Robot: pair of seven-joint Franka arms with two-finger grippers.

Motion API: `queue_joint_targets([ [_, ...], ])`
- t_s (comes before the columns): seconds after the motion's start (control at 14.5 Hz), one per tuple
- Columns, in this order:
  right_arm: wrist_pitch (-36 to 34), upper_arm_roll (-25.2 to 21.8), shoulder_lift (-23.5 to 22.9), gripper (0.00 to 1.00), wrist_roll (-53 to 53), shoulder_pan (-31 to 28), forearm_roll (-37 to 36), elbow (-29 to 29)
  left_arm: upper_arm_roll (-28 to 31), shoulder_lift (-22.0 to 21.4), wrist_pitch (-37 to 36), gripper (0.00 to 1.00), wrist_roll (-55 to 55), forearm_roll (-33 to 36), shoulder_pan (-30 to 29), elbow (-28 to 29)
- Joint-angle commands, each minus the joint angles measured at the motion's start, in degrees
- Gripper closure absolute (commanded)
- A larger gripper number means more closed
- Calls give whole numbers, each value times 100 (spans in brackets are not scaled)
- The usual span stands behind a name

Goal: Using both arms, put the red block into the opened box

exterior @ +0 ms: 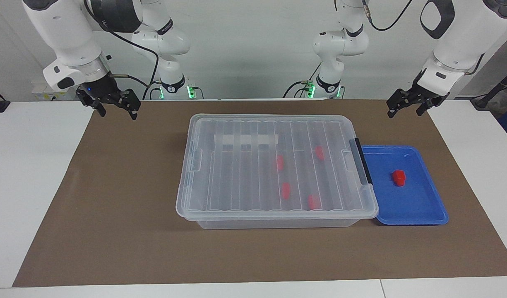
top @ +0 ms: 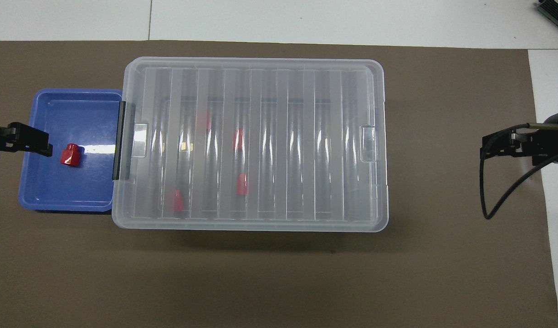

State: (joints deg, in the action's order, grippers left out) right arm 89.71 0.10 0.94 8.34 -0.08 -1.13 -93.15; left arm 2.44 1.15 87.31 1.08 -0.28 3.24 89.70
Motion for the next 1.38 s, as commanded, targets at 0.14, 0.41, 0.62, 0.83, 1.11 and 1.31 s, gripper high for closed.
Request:
queue_joint_targets([
  [0.14,46,25,135,0,-139,-36,105,-142,-15,-186,129,0,33,-7,-43,232],
  [0.41,204,34,143,0,-61,-19,96,-221,-15,-186,138,0,33,-7,-43,232],
  [0.62,668,34,143,0,359,253,96,-545,-15,-186,138,0,33,-7,-43,232],
  [0.83,1292,42,47,0,931,727,96,-766,-15,-186,138,0,33,-7,-43,232],
  [1.11,2347,42,-199,0,1469,1220,96,-1327,-15,-186,138,0,33,-7,-43,232],
  [1.31,2621,43,-287,0,1495,1449,96,-1522,-15,-186,138,0,33,-7,-43,232],
])
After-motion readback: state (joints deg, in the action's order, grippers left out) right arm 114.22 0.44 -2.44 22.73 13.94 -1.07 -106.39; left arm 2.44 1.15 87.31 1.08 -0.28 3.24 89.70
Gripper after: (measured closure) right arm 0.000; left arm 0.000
